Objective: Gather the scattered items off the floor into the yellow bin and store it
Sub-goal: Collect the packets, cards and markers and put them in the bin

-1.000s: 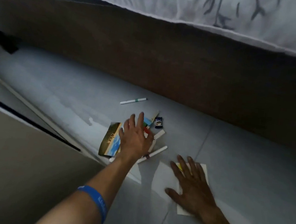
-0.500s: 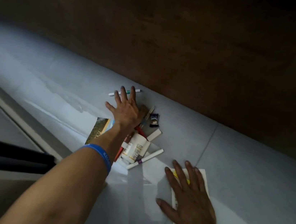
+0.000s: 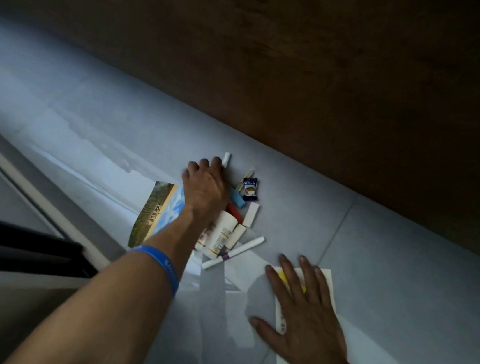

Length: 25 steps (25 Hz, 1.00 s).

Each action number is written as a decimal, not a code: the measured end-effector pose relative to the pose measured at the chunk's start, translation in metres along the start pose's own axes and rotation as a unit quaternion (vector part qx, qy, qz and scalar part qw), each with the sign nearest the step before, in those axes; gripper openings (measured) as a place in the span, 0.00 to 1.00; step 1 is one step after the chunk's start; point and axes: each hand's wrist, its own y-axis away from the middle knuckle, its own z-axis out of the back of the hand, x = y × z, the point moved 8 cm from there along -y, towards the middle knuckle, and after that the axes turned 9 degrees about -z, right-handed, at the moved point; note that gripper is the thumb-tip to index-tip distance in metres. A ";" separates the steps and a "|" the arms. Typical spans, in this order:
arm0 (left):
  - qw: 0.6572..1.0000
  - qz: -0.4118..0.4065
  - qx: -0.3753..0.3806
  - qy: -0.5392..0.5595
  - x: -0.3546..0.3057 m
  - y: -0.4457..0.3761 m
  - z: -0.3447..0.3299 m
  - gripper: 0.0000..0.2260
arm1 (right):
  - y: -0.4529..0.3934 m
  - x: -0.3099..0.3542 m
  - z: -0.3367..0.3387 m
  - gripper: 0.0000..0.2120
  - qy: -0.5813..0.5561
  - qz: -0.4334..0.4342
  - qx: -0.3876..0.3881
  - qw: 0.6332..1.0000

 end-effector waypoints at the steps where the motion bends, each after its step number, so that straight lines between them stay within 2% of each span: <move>1: 0.999 -0.004 -0.005 0.032 -0.006 0.011 -0.003 0.18 | 0.000 -0.001 0.000 0.40 -0.005 -0.001 0.004 1.000; 3: 0.992 -0.006 0.042 0.118 -0.022 0.034 -0.019 0.26 | -0.001 -0.001 0.002 0.39 -0.020 0.004 0.009 1.000; 5: 0.981 -0.041 0.115 0.149 -0.044 0.057 -0.039 0.29 | -0.003 -0.006 0.006 0.38 -0.082 -0.005 0.005 0.997; 6: 0.977 -0.064 0.126 0.159 -0.054 0.071 -0.043 0.30 | -0.003 -0.008 0.009 0.39 -0.120 -0.012 0.000 0.993; 8: 0.975 -0.104 0.111 0.162 -0.069 0.101 -0.044 0.31 | -0.003 -0.010 0.014 0.41 -0.164 -0.012 -0.011 0.986; 12: 0.973 -0.136 0.062 0.175 -0.083 0.150 -0.022 0.28 | -0.004 -0.009 0.015 0.41 -0.172 0.005 -0.007 0.985; 14: 0.983 -0.095 -0.011 0.160 -0.064 0.141 0.003 0.22 | -0.005 -0.011 0.011 0.42 -0.175 -0.007 0.004 0.984; 16: 0.993 0.003 -0.053 0.104 -0.028 0.117 0.019 0.21 | -0.005 -0.014 0.007 0.43 -0.168 -0.015 0.023 0.985; 18: 0.987 0.139 0.012 0.075 0.020 0.096 0.018 0.26 | -0.006 -0.014 0.002 0.43 -0.166 -0.017 0.045 0.985; 20: 0.950 0.263 0.102 0.135 0.053 0.099 0.005 0.29 | -0.007 -0.016 0.000 0.44 -0.167 -0.026 0.060 0.984; 21: 0.934 0.291 0.130 0.165 0.056 0.107 -0.002 0.29 | -0.008 -0.016 -0.001 0.44 -0.164 -0.025 0.064 0.984; 22: 0.936 0.279 0.139 0.161 0.052 0.116 -0.007 0.29 | -0.007 -0.015 -0.002 0.44 -0.160 -0.023 0.064 0.985; 25: 0.977 0.143 0.137 0.079 0.002 0.149 -0.017 0.30 | -0.005 -0.014 0.000 0.45 -0.152 -0.023 0.070 0.986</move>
